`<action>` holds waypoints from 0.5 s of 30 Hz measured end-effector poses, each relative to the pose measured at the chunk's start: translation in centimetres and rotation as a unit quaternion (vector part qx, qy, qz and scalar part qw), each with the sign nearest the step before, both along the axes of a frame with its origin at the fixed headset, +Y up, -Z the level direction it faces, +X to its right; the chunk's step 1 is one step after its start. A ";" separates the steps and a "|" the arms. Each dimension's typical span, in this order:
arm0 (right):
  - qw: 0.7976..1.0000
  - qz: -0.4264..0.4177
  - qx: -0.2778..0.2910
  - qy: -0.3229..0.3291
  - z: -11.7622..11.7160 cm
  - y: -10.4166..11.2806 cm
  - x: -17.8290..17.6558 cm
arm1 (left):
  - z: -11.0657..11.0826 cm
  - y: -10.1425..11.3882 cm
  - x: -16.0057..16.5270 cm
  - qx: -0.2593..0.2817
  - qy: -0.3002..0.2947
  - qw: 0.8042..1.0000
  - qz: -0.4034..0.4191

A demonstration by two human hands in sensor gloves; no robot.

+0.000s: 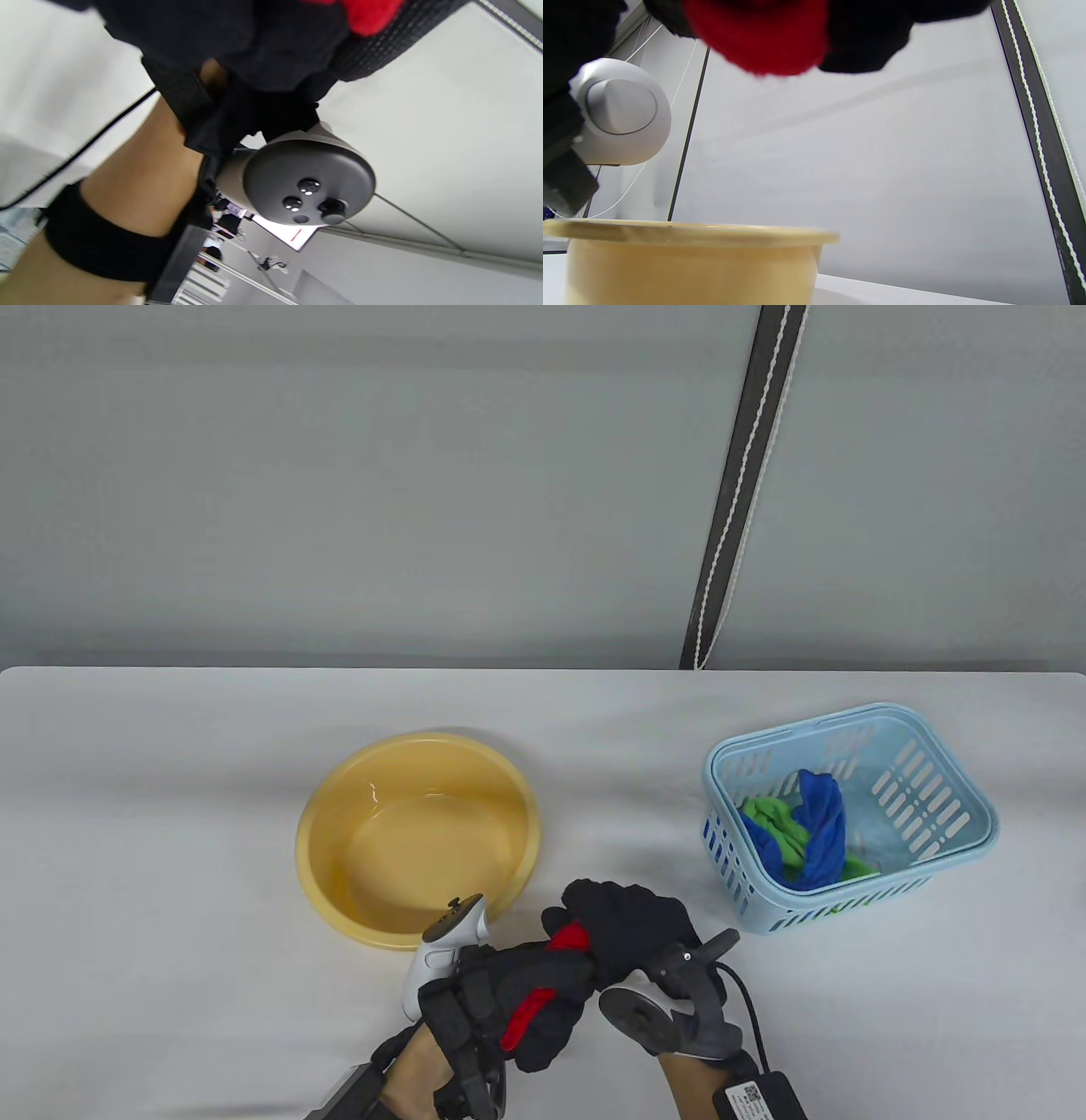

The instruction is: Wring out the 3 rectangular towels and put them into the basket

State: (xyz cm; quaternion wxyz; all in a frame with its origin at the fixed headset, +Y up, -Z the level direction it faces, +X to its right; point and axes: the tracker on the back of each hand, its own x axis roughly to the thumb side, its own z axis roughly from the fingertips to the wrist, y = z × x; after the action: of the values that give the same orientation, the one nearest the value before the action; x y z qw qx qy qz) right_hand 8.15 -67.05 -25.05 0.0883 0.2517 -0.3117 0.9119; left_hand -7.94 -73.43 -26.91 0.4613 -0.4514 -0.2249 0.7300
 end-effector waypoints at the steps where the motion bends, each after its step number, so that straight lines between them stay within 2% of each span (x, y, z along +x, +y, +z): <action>1: 1.000 0.005 0.003 -0.001 0.1 0.0 0.0 | 0.0 0.2 -0.2 0.008 0.010 1.000 -0.017; 5: 1.000 0.020 0.004 -0.010 0.3 -0.1 -0.1 | -0.3 1.1 -1.5 0.082 0.029 0.989 -0.119; 7: 0.999 0.045 0.003 -0.023 0.6 0.0 -0.4 | -0.4 1.7 -2.2 0.146 0.045 0.971 -0.186; 9: 0.997 0.065 -0.027 -0.019 0.8 -0.2 -0.6 | -0.2 2.7 -3.1 0.228 0.078 0.929 -0.281; 10: 0.997 0.070 -0.032 -0.011 0.8 -0.2 -0.7 | 0.0 3.1 -3.3 0.248 0.092 0.915 -0.305; 13: 0.993 0.095 -0.073 0.013 0.6 -0.1 -0.8 | 0.9 4.6 -3.6 0.323 0.141 0.844 -0.404; 14: 0.991 0.096 -0.090 0.028 0.5 -0.1 -0.7 | 1.3 5.1 -3.6 0.355 0.155 0.812 -0.437; 15: 0.989 0.096 -0.105 0.040 0.5 -0.1 -0.7 | 1.5 5.5 -3.6 0.377 0.163 0.788 -0.459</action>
State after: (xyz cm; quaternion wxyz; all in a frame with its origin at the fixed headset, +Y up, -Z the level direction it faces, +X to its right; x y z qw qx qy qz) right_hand 7.44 -67.20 -24.60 0.0383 0.3061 -0.1849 0.9331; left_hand -11.58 -67.97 -25.42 0.9051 -0.1666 -0.1701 0.3523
